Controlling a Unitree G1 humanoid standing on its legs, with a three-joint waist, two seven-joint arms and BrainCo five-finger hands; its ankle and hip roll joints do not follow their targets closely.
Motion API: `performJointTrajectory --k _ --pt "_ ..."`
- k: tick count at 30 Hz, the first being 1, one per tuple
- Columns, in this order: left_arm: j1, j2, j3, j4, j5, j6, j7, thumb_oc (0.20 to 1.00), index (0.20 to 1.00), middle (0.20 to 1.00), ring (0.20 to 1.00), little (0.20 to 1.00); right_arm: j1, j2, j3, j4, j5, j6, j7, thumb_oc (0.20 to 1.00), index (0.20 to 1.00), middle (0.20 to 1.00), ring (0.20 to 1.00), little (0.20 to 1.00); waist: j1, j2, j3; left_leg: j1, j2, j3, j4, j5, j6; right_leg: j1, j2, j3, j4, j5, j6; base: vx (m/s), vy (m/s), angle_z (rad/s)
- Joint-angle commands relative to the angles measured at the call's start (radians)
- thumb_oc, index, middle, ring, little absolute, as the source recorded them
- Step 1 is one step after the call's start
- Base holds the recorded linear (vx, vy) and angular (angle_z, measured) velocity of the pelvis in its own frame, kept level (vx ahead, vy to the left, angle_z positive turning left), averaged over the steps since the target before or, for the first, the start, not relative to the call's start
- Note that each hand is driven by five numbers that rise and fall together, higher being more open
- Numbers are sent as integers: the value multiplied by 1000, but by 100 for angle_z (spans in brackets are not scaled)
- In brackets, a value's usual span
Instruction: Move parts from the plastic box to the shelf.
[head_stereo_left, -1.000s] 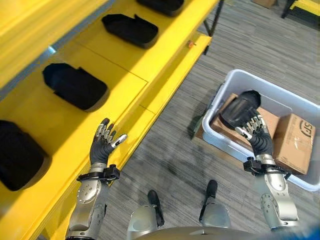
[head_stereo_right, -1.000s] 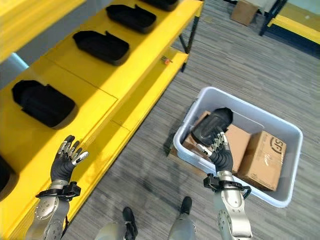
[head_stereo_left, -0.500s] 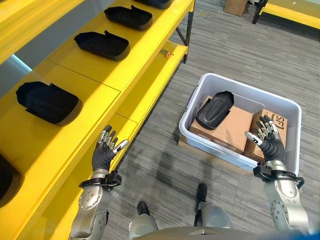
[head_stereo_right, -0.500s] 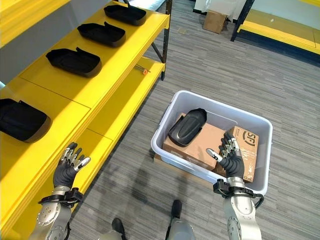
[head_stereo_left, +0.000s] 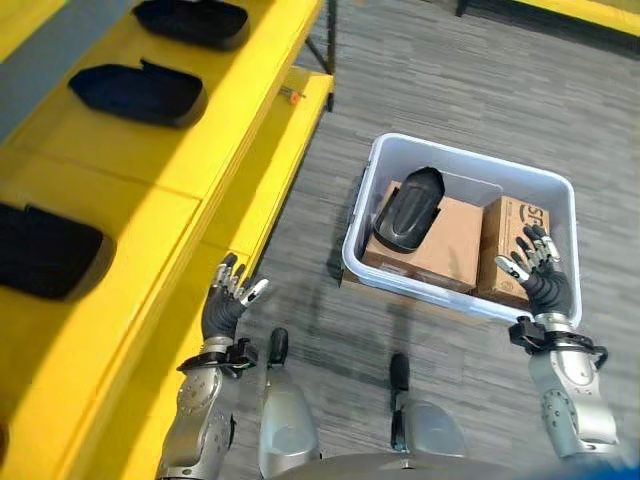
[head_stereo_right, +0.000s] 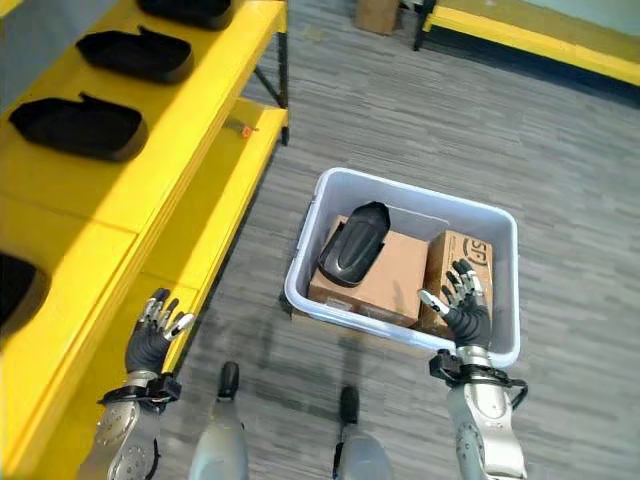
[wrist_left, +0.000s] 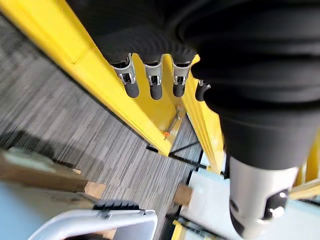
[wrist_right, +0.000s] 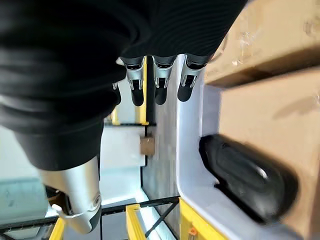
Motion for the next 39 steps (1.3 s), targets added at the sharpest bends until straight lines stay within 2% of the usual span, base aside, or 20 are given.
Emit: performJointTrajectory --k 1,6,12,18,19,20,22,28,30,35,39 --pt "17 57 34 -90 7 -82 23 1000 1000 1000 1000 1000 -28 -16 -4 -39 11 -36 0 1000 1000 1000 1000 1000 -26 -16 -48 9 27 34 38 -6 10 64 -58 -16 139 -74 107 6 245 -30" --pt "-24 92 42 -76 -1 -90 61 1000 1000 1000 1000 1000 -59 3 46 -22 49 -21 5 1000 1000 1000 1000 1000 -39 -35 -45 -15 7 118 73 -47 28 3 -106 -1 118 -22 140 -15 163 -79" --pt "-77 116 25 -74 27 -91 87 1000 1000 1000 1000 1000 -77 -9 45 -62 19 -32 -6 1000 1000 1000 1000 1000 -61 -39 -43 -48 5 135 100 -63 30 -26 -118 -12 107 -6 150 25 31 -15" --pt "-186 146 -21 -82 68 -108 122 1000 1000 1000 1000 1000 -115 -21 44 -100 -62 -73 -58 1000 1000 1000 1000 1000 -94 -23 -31 -52 15 151 72 -48 21 -67 -109 -3 104 3 147 25 9 -10" --pt "-248 150 -53 -83 70 -112 135 1000 1000 1000 1000 1000 -124 -25 56 -113 -77 -82 -70 1000 1000 1000 1000 1000 -116 -17 -22 -47 21 167 55 -37 16 -88 -104 10 99 12 147 14 -4 -14" --pt "-250 150 -53 -81 70 -112 135 1000 1000 1000 1000 1000 -125 -25 56 -113 -78 -82 -70 1000 1000 1000 1000 1000 -114 -17 -21 -47 21 168 54 -36 16 -89 -103 11 100 12 147 32 -10 -13" --pt "-340 157 -96 -80 81 -125 155 1000 1000 1000 1000 1000 -128 -36 71 -132 -110 -97 -83 1000 1000 1000 1000 1000 -143 -11 -12 -33 27 192 29 -26 9 -111 -95 33 93 19 147 22 -14 -24" --pt "-459 149 -170 -36 94 -126 175 1000 1000 1000 1000 1000 -121 -42 88 -144 -106 -107 -90 1000 1000 1000 1000 1000 -178 -6 5 -26 38 213 20 -18 2 -137 -85 56 98 17 143 4 -27 -15" --pt "-554 141 -229 9 100 -128 192 1000 1000 1000 1000 1000 -123 -50 99 -153 -108 -115 -100 1000 1000 1000 1000 1000 -209 -4 24 -23 43 230 17 -16 -2 -160 -79 75 107 16 140 -5 -32 -20" --pt "-636 134 -270 48 112 -133 212 1000 1000 1000 1000 1000 -120 -53 106 -158 -116 -125 -113 1000 1000 1000 1000 1000 -235 -3 40 -17 47 249 12 -18 -5 -180 -74 94 112 15 141 7 -12 -12" --pt "-742 136 -299 131 160 -132 275 1000 1000 1000 1000 1000 -114 -58 118 -163 -116 -140 -130 1000 1000 1000 1000 1000 -268 -11 56 -4 56 277 -13 -6 -11 -207 -59 118 112 21 141 27 -35 -26"
